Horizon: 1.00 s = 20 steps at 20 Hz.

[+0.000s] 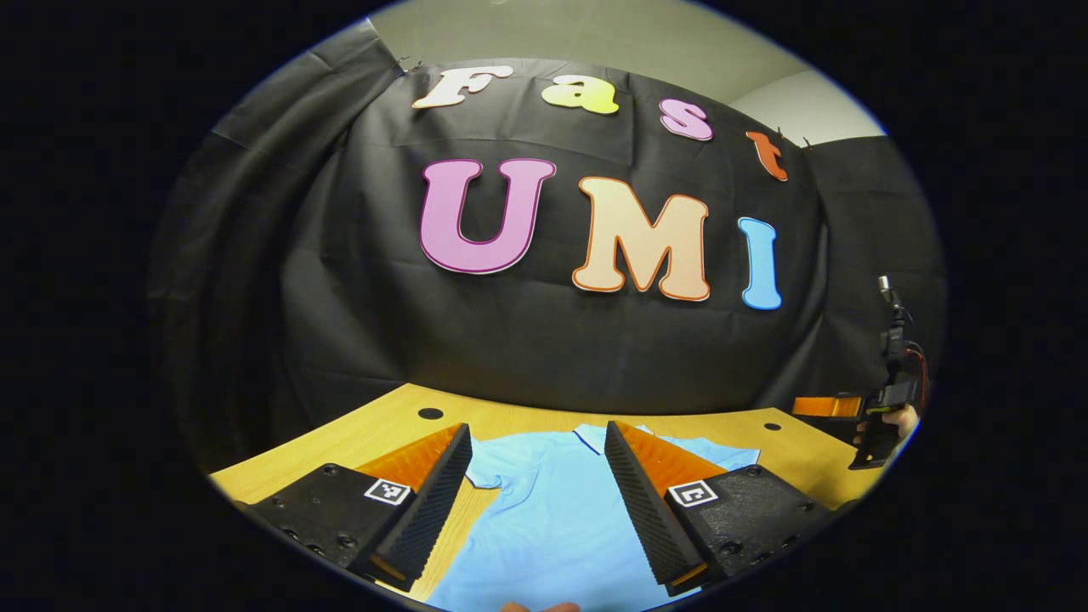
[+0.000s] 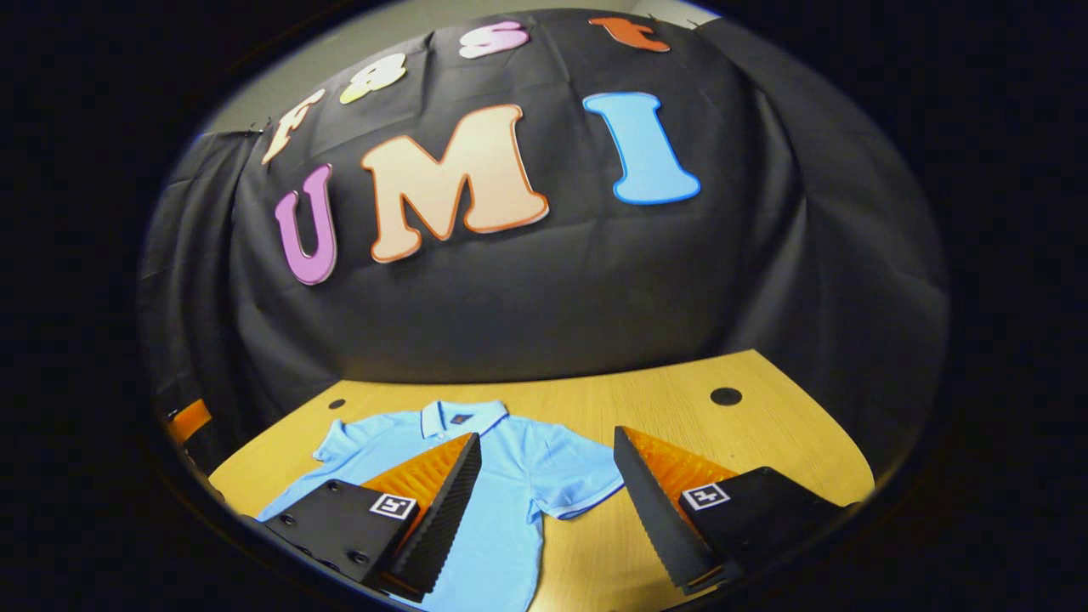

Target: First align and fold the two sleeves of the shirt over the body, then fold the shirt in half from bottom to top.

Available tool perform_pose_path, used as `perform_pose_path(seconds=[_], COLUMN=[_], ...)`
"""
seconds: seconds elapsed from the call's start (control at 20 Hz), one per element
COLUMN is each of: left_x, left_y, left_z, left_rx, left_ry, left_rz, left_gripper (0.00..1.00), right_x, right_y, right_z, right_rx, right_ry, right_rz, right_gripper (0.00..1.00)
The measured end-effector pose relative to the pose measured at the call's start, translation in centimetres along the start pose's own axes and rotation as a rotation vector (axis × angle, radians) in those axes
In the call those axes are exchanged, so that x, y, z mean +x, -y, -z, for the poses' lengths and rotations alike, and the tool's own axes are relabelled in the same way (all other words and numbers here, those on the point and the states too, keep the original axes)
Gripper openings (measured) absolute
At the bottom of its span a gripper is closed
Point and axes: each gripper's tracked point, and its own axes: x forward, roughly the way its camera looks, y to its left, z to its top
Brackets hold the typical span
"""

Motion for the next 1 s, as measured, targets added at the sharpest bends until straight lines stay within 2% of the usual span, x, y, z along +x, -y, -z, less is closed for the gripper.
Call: perform_pose_path(seconds=[0.2,0.25,0.3,0.4,0.65,1.0], left_x=[0.1,0.2,0.2,0.2,0.7,1.4], left_y=[-0.8,-1.0,-1.2,-1.7,-2.6,-2.9], left_z=[0.3,0.4,0.6,1.0,2.0,2.8], left_rx=[0.009,0.01,0.011,0.012,0.012,0.019], left_ry=[-0.008,-0.012,-0.017,-0.025,-0.054,-0.072], left_rz=[-0.012,-0.015,-0.018,-0.026,-0.042,-0.047], left_gripper=[0.94,0.9,0.94,0.94,0.94,0.94], right_x=[4.8,5.7,6.7,8.4,11.6,13.4], right_y=[2.0,2.5,3.0,4.0,6.3,8.3], right_z=[3.2,3.9,4.5,5.9,7.8,10.1], right_rx=[-0.012,-0.007,-0.007,-0.015,-0.024,-0.024], right_ry=[-0.145,-0.174,-0.202,-0.253,-0.323,-0.393], right_rz=[0.043,0.054,0.063,0.09,0.142,0.178], right_gripper=[0.97,0.98,0.98,0.98,0.98,0.98])
